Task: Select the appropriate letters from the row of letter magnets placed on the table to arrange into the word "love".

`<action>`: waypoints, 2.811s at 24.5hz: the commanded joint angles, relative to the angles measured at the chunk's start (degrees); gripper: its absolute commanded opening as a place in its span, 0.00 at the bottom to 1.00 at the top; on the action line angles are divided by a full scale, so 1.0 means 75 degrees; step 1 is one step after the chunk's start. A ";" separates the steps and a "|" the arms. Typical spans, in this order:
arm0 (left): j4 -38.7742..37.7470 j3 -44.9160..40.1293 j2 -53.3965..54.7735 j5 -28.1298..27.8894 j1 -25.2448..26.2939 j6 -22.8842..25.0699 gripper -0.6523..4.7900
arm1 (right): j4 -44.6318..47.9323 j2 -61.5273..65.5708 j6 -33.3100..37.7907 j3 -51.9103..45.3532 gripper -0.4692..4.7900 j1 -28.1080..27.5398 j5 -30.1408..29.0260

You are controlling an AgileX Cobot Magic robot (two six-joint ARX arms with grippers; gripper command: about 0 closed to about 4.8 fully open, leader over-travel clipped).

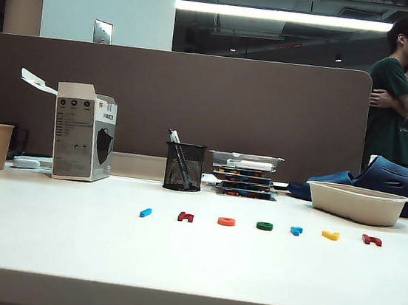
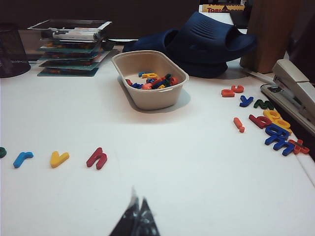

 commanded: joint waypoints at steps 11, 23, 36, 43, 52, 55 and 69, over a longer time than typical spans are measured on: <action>0.0099 0.0015 0.0000 0.0055 -0.0003 -0.0067 0.11 | 0.0131 0.0006 -0.0807 0.0015 0.09 -0.0047 0.0079; -0.2731 0.2865 0.0003 0.2623 -0.0006 -0.1230 0.11 | 0.0157 0.0006 -0.0804 0.0015 0.09 -0.0044 0.0076; -0.8524 0.8230 0.2034 0.3928 -0.0003 -0.1970 0.11 | 0.0154 0.0006 -0.0796 0.0015 0.09 -0.0041 -0.0006; -1.0774 1.0742 0.4147 0.3229 -0.0026 -0.0831 0.11 | 0.0157 0.0006 -0.0793 0.0017 0.09 -0.0041 -0.0006; -1.0643 1.0987 0.4913 0.2509 -0.1469 -0.1571 0.11 | 0.0154 0.0006 -0.0790 0.0017 0.09 -0.0041 -0.0006; -1.0150 1.0987 0.5190 0.2401 -0.2127 -0.1985 0.11 | 0.0154 0.0006 -0.0790 0.0017 0.09 -0.0041 -0.0006; -0.8915 1.0911 0.6682 0.1186 -0.3891 -0.2731 0.11 | 0.0154 0.0006 -0.0790 0.0023 0.09 -0.0041 -0.0003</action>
